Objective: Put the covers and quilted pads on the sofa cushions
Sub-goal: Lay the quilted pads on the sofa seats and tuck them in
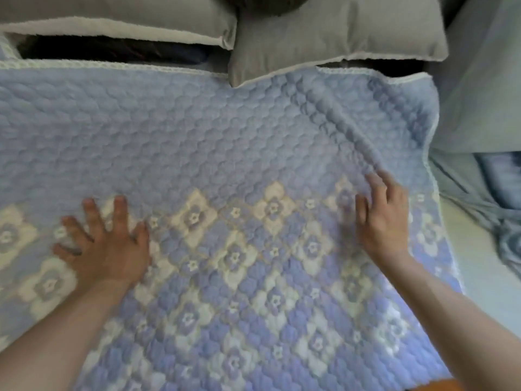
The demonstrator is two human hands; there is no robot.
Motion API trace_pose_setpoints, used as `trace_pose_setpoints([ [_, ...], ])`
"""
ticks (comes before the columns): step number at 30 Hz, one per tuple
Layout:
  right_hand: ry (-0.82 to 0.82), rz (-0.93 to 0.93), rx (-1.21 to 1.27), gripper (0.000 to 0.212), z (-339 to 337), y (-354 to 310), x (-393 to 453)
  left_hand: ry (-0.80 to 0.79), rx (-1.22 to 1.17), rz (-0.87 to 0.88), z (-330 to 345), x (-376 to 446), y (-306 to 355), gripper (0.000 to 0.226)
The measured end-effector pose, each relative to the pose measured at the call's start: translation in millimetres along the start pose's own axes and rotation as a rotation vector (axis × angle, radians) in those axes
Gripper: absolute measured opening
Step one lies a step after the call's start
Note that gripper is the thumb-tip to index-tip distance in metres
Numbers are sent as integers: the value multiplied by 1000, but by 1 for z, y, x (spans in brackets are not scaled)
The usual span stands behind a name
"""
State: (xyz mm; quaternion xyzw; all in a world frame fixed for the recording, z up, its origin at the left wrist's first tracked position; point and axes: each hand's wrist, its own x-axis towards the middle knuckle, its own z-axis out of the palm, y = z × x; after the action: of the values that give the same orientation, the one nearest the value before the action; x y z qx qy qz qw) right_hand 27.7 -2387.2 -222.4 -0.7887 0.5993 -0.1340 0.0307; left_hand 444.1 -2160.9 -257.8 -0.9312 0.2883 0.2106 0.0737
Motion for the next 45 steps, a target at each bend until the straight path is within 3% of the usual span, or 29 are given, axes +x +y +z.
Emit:
trace_pose_setpoints([
  [2,43,392,-34,47,-15,48,-52,-6,-85,18,-5,-26,35,67],
  [3,20,639,-25,52,-24,71,-80,-7,-94,113,-2,-47,56,66],
  [5,-166,990,-17,59,-40,105,-133,-57,-23,384,20,-101,91,66],
  [6,-260,1037,-25,59,-48,116,-156,-95,23,481,34,-126,103,65],
  [10,-365,1057,-174,47,-66,139,-193,-143,79,452,60,-151,118,68],
  [15,-312,945,-260,58,-72,158,-177,-170,132,504,51,-142,113,70],
  [19,-455,730,-417,12,-75,168,-164,-205,218,587,43,-146,93,79],
  [21,-395,812,-429,15,-75,164,-158,-225,266,600,40,-142,90,85],
  [24,-245,949,-356,42,-59,129,-142,-272,349,558,34,-144,102,85],
  [26,-172,743,-214,61,-46,76,-122,-298,346,527,32,-152,112,86],
  [30,-417,-7,-42,59,-6,-69,-87,-360,96,576,20,-154,112,84],
  [32,-561,-208,3,58,14,-143,-79,-333,-38,692,6,-142,83,72],
  [34,-640,-330,8,58,24,-213,-79,-261,-49,682,0,-125,20,67],
  [39,-709,-530,-68,69,61,-378,-113,-44,-87,150,-5,-64,-214,62],
  [45,-661,-858,-94,68,129,-633,-191,-25,-237,-404,-18,13,-502,61],
])
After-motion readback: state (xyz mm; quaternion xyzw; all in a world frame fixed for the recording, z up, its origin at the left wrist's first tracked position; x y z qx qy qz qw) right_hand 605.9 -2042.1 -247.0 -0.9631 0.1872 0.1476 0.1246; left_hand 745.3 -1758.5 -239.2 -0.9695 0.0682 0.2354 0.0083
